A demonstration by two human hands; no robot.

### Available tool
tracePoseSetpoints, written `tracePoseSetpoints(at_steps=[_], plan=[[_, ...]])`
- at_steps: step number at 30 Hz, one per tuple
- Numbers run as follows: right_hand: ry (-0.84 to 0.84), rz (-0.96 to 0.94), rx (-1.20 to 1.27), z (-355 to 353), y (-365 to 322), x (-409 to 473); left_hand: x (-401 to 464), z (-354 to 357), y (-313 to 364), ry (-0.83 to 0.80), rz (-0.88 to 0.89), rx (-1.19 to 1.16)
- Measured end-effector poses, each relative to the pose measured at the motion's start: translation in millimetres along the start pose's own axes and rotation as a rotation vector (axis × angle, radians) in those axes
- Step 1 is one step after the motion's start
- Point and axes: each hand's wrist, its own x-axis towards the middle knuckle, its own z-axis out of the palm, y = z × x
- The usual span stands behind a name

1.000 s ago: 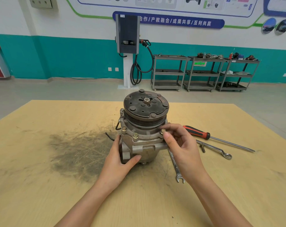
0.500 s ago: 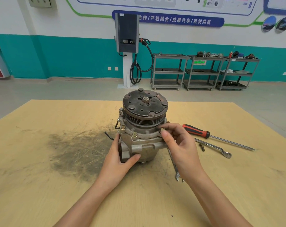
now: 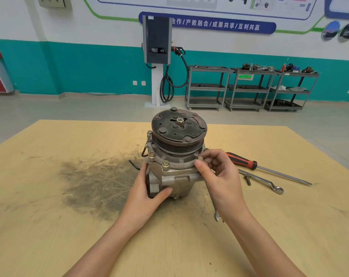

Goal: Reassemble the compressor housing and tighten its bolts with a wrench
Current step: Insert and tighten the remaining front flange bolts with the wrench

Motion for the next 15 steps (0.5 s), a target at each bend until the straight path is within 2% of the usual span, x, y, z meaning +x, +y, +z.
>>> tracePoseSetpoints(at_steps=[9,15], plan=[[-0.047,-0.03,-0.024,-3.8,-1.1,-3.1,-0.5,-0.4,-0.7,0.005,-0.014,0.021],[-0.001,-0.011,0.005,-0.1,2.7,-1.3,-0.1,-0.3,-1.7,0.002,-0.015,0.019]])
